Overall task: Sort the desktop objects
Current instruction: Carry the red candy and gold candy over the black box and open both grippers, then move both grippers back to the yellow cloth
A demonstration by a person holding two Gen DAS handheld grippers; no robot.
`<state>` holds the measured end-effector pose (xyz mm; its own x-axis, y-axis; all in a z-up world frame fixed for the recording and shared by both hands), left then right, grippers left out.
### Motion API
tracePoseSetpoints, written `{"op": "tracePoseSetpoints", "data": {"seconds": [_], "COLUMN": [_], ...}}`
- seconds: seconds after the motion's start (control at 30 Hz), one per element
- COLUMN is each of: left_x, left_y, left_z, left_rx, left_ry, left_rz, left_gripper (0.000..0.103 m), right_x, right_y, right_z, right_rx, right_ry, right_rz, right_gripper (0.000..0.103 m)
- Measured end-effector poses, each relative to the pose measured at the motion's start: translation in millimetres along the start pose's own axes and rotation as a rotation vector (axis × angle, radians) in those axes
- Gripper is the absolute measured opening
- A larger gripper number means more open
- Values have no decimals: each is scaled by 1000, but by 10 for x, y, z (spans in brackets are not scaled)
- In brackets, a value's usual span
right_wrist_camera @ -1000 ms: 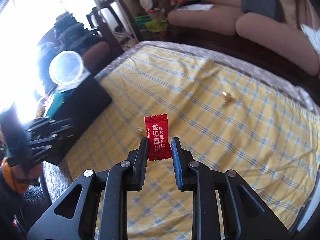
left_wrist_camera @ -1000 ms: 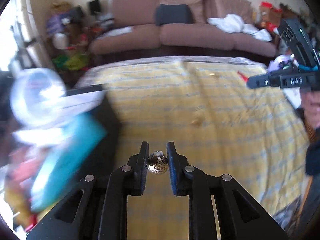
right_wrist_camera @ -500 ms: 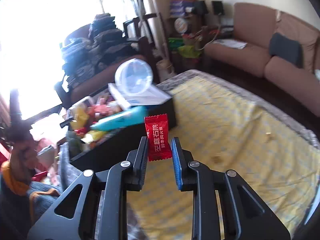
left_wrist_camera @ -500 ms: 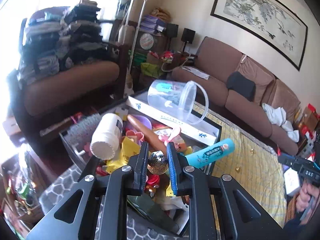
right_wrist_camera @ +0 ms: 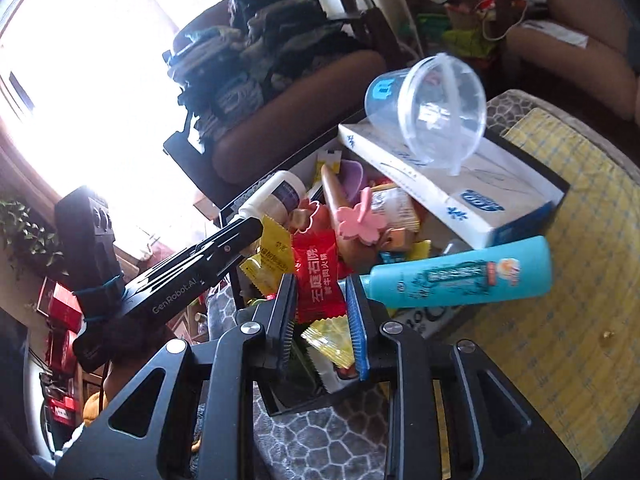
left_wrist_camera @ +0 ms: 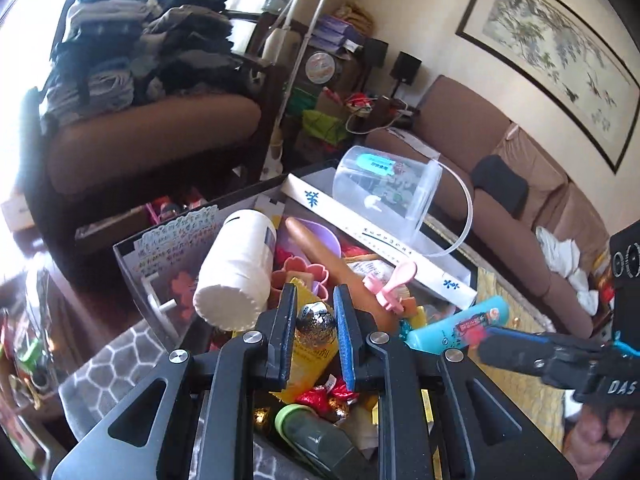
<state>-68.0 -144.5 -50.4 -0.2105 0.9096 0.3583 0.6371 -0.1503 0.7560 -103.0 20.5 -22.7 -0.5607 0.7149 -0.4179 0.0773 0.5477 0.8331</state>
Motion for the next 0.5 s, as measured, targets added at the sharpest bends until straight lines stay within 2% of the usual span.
{"op": "tracePoseSetpoints", "data": {"seconds": [0.1,0.17,0.23,0.27,0.3,0.33,0.4,0.5], "left_x": [-52,-91,-117,-124,-125,-134,-164,-176], "left_y": [15,30,59,81,106,135,158,203], "left_z": [12,21,28,36,42,47,43,87], "left_rx": [-3,-11,-8,7,25,45,50,39], "left_ry": [22,40,47,46,44,44,59,83], "left_rz": [9,15,-4,-31,-61,-97,-97,-75], "left_gripper": [19,33,66,73,82,85,85,86], "right_x": [-31,-27,20,76,152,221,475,895], "right_y": [-24,67,197,285,374,440,605,770], "right_z": [-18,25,71,78,118,131,233,423], "right_rx": [-10,-1,17,31,49,63,102,105], "right_ry": [-13,-19,-17,-24,-38,-52,-108,-213], "right_rz": [8,27,34,48,75,101,185,219], "right_gripper": [29,32,46,51,66,79,82,82]}}
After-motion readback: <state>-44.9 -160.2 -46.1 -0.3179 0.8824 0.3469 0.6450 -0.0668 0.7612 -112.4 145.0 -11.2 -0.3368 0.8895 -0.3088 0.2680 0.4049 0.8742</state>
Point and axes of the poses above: each gripper's, at about its wrist camera, not at the fingertips, and y roughly against the way its jaws point, x to its right, z to its underside, the point moved 3 cm from there along -y, roughly the way its jaws point, and after that the axes turned 13 degrees about -x, right-handed, at the moved point
